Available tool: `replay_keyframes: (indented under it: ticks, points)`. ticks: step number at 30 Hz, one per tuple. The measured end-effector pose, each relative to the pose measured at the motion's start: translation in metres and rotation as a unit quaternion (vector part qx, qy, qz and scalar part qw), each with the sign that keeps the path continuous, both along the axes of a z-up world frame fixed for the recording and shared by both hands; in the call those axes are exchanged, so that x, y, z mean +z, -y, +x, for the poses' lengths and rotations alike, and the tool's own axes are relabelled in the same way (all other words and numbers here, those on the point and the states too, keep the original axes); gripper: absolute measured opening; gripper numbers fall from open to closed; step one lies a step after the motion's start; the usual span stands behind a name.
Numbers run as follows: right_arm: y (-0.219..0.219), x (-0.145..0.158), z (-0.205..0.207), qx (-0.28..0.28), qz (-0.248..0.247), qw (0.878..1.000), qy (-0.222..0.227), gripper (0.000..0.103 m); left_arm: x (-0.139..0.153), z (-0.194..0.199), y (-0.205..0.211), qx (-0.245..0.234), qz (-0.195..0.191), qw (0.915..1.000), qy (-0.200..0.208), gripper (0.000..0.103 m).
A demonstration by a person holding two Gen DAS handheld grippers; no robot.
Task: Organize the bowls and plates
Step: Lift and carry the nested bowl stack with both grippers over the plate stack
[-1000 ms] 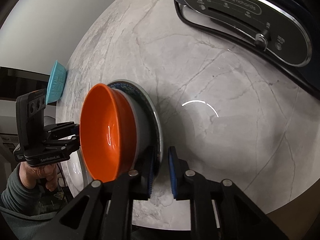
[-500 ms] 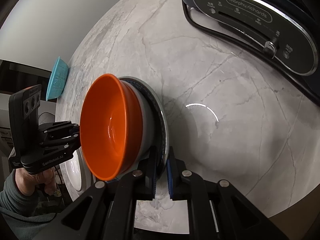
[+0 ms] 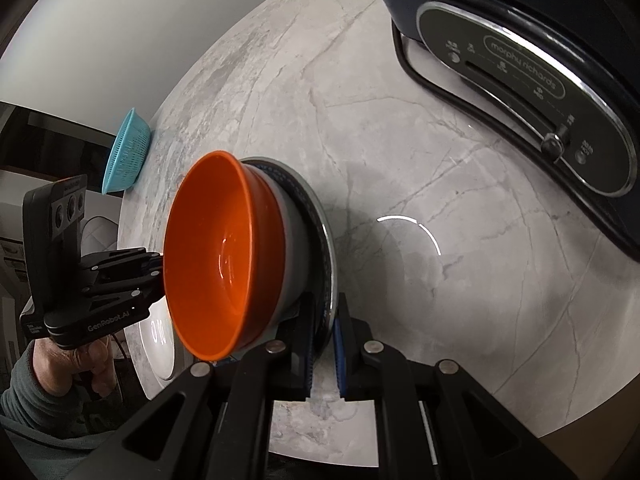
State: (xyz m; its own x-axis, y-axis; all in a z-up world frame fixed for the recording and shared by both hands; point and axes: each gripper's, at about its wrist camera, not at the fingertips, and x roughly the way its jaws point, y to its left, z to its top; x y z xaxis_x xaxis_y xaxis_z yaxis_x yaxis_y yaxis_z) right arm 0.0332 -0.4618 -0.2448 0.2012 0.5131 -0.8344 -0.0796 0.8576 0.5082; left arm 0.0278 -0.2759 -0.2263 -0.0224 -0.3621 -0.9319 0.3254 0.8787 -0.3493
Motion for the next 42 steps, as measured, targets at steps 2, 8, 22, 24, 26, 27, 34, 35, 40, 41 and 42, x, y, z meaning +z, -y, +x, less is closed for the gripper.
replay_keyframes:
  ticks: [2,8,22,24,26,27,34,35,40,41,42]
  points:
    - [-0.004,0.006,0.002,0.011,0.0,1.0,0.005,0.01,0.008,-0.003,-0.008,0.016,0.001,0.9999,0.003,0.01]
    - [-0.025,0.027,0.01,0.06,0.005,0.998,0.021,0.01,0.035,-0.022,-0.044,0.077,0.002,0.997,0.01,0.01]
    - [-0.15,0.078,-0.007,0.182,0.021,0.981,0.062,0.01,0.11,-0.096,-0.191,0.2,0.013,0.9788,0.041,0.01]
    - [-0.171,0.082,-0.014,0.192,0.021,0.979,0.064,0.01,0.116,-0.108,-0.211,0.209,0.014,0.9769,0.044,0.009]
    - [-0.189,0.084,-0.021,0.199,0.02,0.977,0.067,0.01,0.119,-0.12,-0.229,0.218,0.012,0.9748,0.047,0.009]
    - [-0.197,0.085,-0.025,0.202,0.02,0.977,0.067,0.01,0.119,-0.124,-0.237,0.221,0.01,0.9741,0.047,0.009]
    - [-0.239,0.083,-0.047,0.215,0.009,0.974,0.066,0.01,0.108,-0.154,-0.277,0.236,0.0,0.9709,0.044,0.009]
    - [-0.244,0.082,-0.048,0.215,0.008,0.974,0.066,0.01,0.106,-0.156,-0.28,0.237,-0.002,0.9707,0.042,0.009]
    - [-0.254,0.068,-0.055,0.212,-0.002,0.975,0.059,0.01,0.08,-0.155,-0.29,0.239,-0.008,0.9705,0.028,0.009]
    - [-0.255,0.064,-0.055,0.21,-0.005,0.976,0.058,0.01,0.075,-0.153,-0.289,0.239,-0.008,0.9707,0.025,0.009]
    - [-0.255,0.06,-0.055,0.209,-0.007,0.976,0.056,0.01,0.069,-0.152,-0.288,0.237,-0.008,0.9713,0.024,0.009]
